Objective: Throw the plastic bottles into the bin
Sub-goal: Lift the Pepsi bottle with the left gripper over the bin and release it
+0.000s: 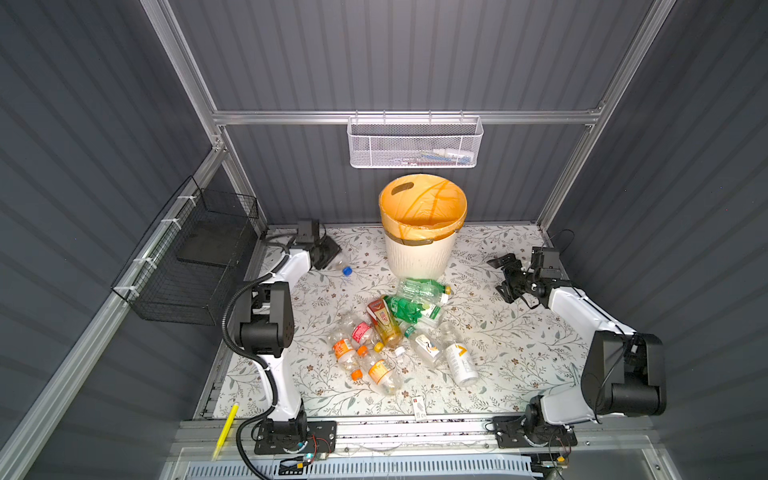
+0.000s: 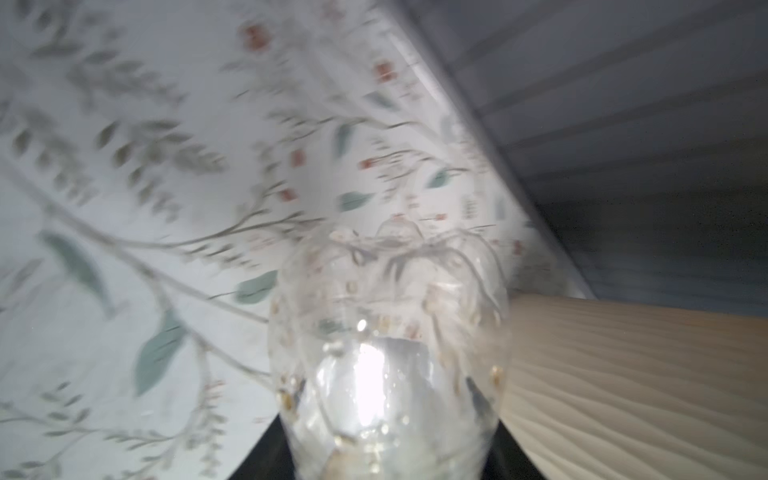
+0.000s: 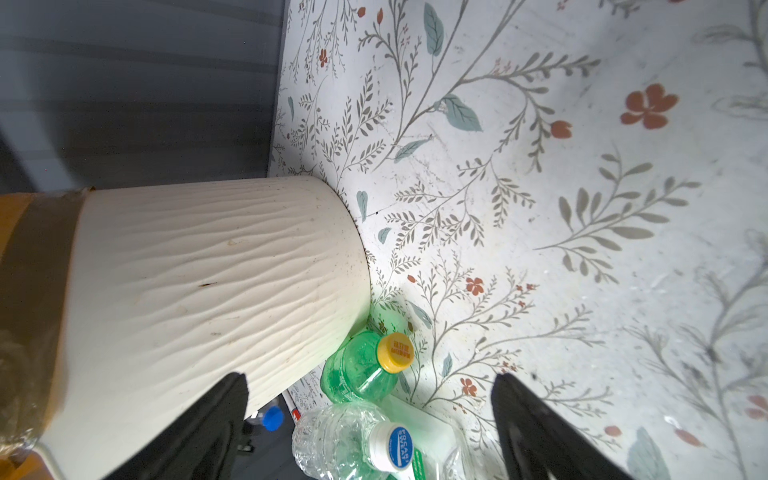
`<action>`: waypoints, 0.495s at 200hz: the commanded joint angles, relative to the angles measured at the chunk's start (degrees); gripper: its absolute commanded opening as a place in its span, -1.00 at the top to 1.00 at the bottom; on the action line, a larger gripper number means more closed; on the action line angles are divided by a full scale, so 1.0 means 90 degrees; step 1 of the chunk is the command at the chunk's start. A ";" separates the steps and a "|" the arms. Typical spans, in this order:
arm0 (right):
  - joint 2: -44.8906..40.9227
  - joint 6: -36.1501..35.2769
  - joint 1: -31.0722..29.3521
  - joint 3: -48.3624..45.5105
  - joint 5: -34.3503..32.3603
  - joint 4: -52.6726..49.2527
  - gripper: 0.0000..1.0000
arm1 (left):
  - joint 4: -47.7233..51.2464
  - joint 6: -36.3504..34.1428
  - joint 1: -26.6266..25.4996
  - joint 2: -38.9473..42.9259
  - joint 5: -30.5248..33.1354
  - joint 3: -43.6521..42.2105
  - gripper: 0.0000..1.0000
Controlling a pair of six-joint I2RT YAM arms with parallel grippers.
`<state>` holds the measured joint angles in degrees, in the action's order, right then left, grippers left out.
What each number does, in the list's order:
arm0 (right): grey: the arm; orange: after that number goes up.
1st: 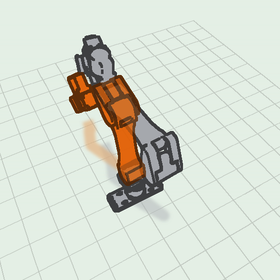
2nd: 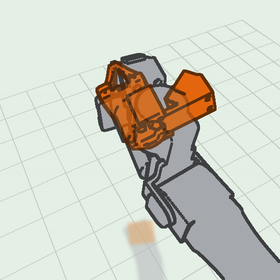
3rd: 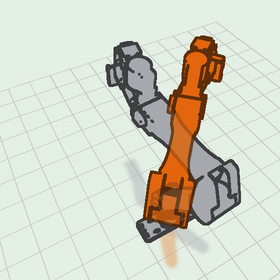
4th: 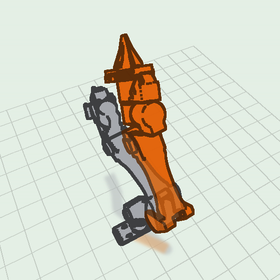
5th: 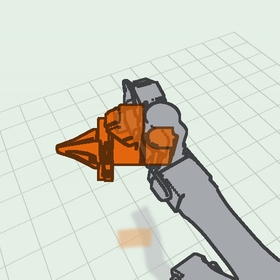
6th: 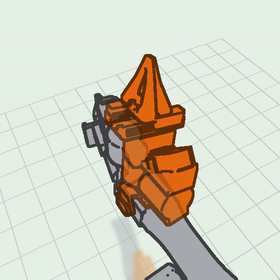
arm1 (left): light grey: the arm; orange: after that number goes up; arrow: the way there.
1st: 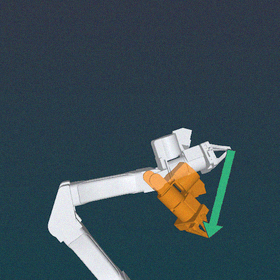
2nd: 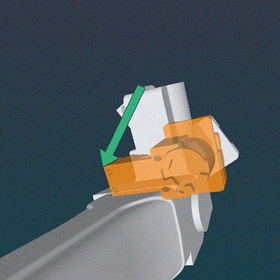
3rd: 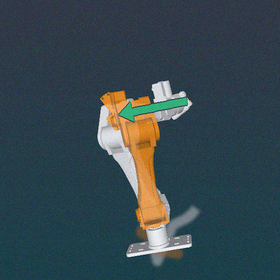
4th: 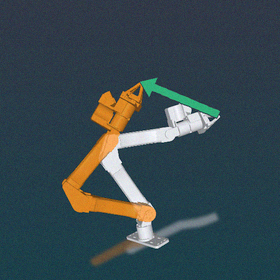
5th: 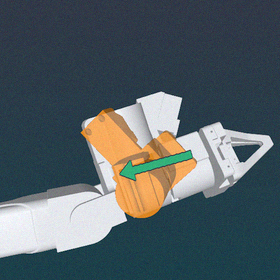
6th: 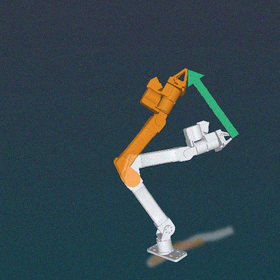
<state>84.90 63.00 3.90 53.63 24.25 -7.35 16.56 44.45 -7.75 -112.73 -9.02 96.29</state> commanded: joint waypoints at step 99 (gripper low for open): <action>-0.0343 -0.0143 -0.0043 -0.0173 0.0081 -0.0081 -0.88 | -0.0448 -0.0626 -0.0745 0.0823 -0.0011 0.2049 -0.99</action>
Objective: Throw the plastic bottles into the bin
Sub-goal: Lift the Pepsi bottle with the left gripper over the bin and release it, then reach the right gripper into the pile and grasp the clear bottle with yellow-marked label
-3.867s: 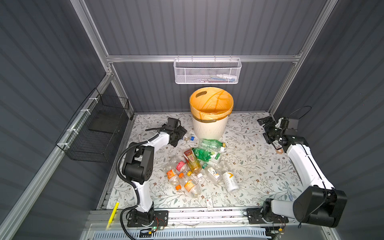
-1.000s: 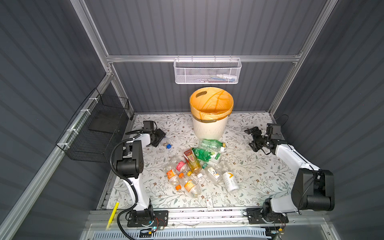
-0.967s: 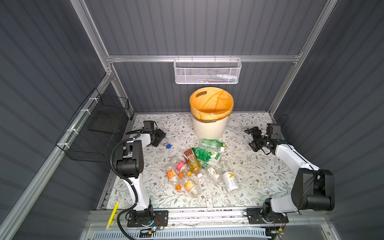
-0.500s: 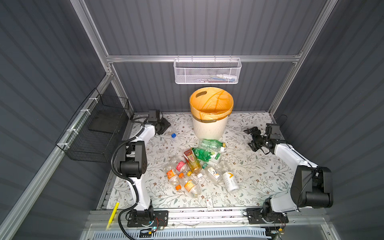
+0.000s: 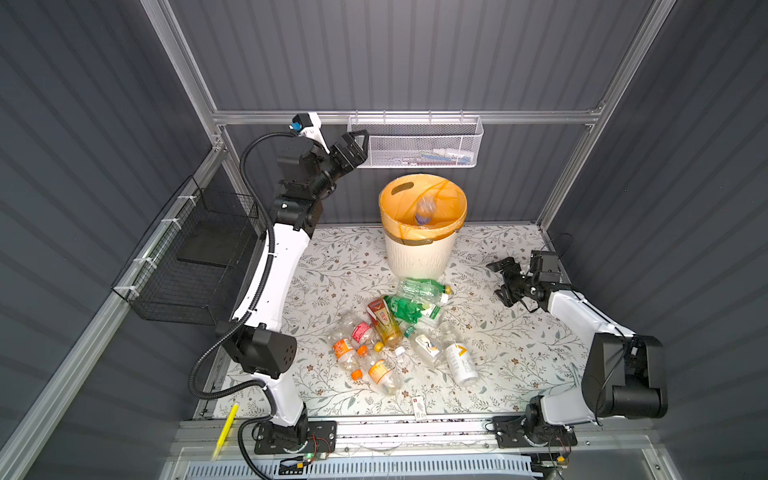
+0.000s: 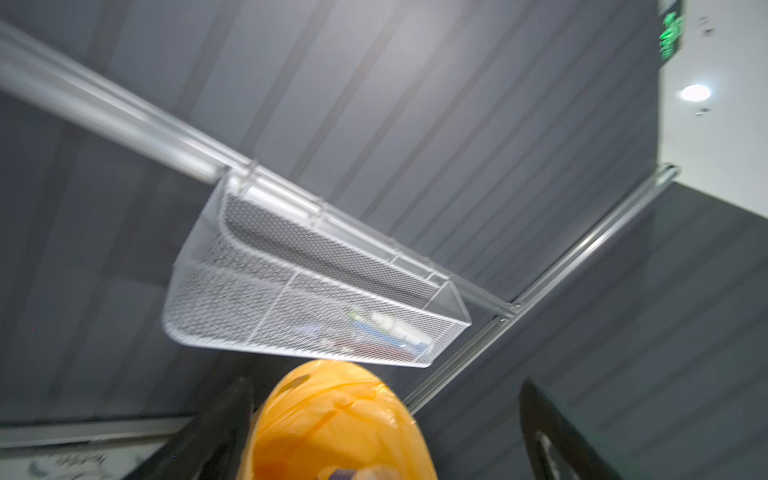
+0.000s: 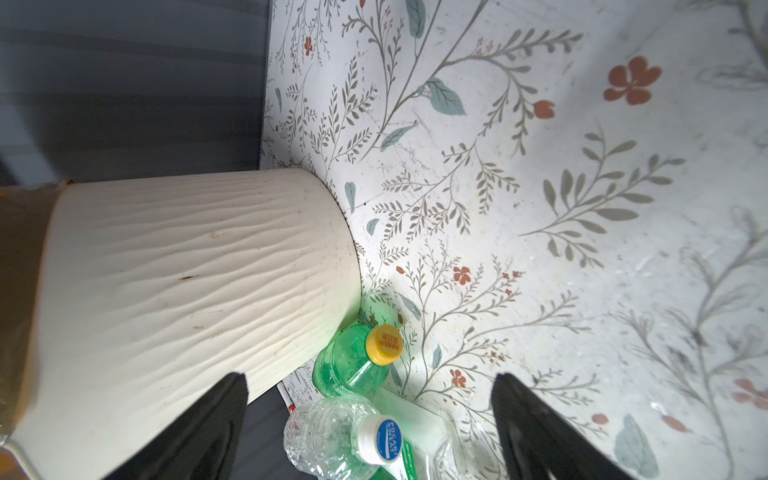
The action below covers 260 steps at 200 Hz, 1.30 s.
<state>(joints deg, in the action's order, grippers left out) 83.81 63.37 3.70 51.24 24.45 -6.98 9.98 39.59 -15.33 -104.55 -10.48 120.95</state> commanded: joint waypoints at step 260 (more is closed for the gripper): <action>-0.2953 -0.2436 -0.4459 -0.1376 -0.2227 -0.3938 -0.74 | 0.0034 -0.1408 0.1293 0.1719 -0.0355 -0.6118 -0.99</action>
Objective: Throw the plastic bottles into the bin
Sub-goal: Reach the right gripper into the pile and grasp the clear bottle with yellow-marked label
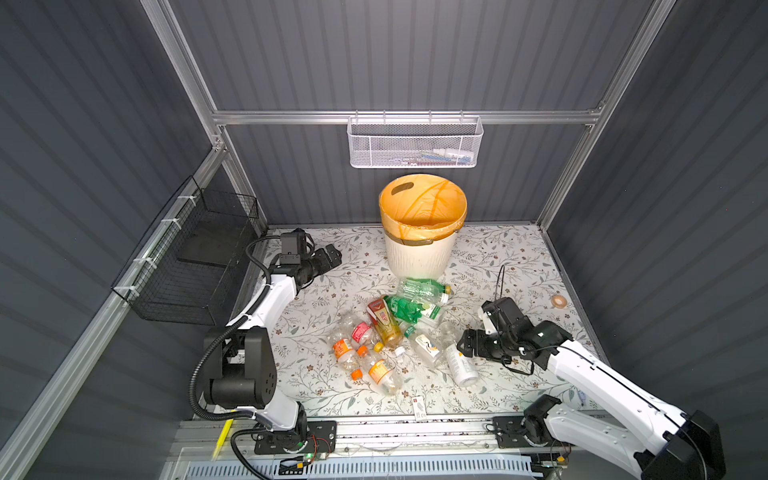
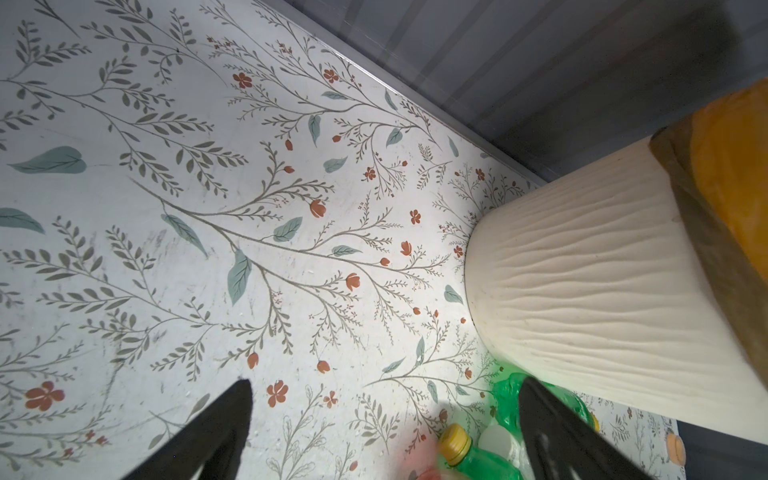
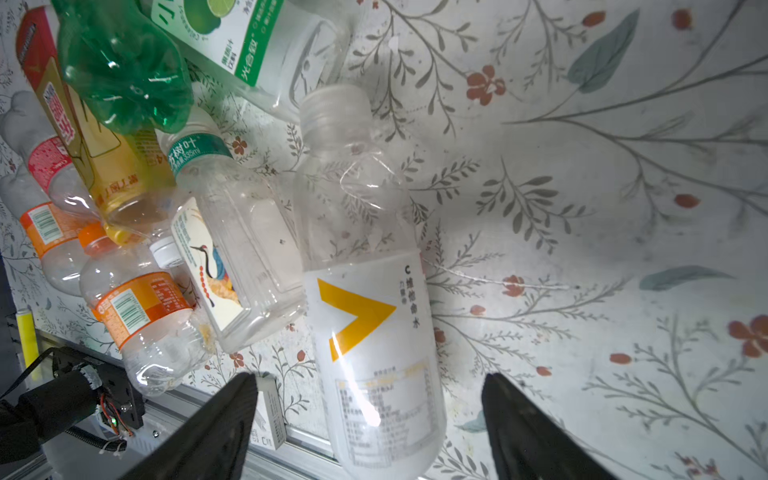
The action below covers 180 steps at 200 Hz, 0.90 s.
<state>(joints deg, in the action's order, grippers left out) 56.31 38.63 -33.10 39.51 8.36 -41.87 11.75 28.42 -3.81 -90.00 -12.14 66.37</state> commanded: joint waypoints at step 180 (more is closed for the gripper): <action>0.1830 0.0522 -0.0937 -0.0091 -0.1490 0.0624 -0.22 | -0.0142 -0.0290 0.0014 0.0227 0.0091 -0.0203 -0.99</action>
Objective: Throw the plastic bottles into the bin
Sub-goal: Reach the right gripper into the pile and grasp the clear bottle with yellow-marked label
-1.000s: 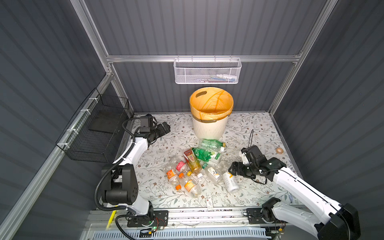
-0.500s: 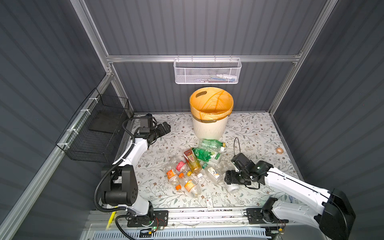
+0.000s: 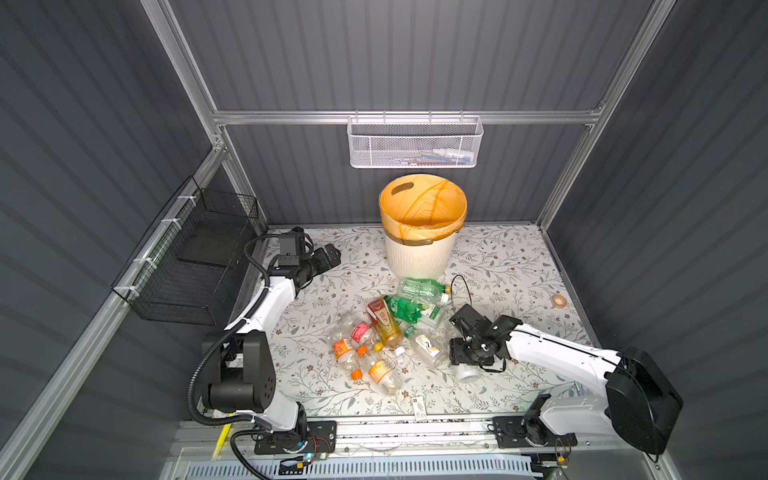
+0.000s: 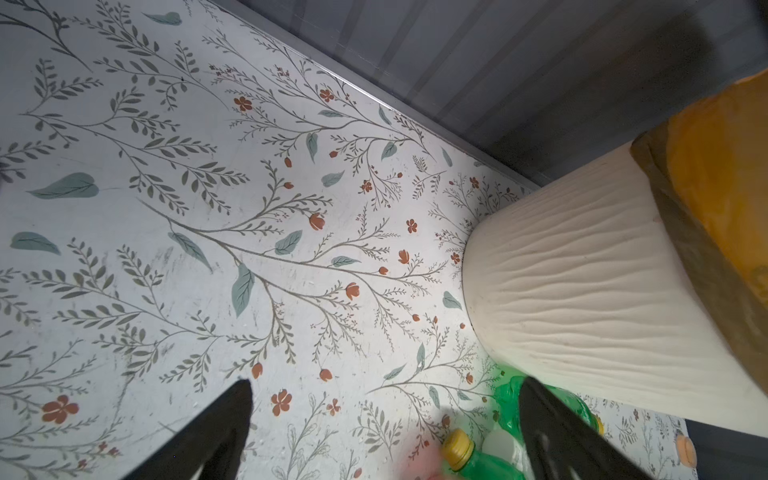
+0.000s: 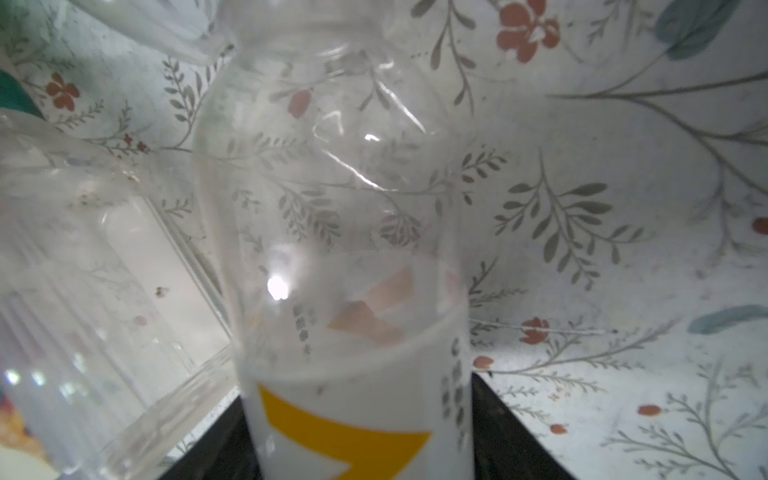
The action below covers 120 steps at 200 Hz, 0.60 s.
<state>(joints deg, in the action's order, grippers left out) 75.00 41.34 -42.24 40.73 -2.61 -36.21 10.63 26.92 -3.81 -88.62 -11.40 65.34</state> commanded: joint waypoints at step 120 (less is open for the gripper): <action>-0.3359 0.0708 0.4559 -0.1763 0.1514 0.0807 -0.14 | 0.0000 0.0585 0.0014 -0.0037 -0.0276 -0.0355 -0.99</action>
<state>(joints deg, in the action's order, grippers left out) 45.21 48.62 -8.60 26.55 3.33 -32.32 10.33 29.52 -3.81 -88.64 -12.29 63.57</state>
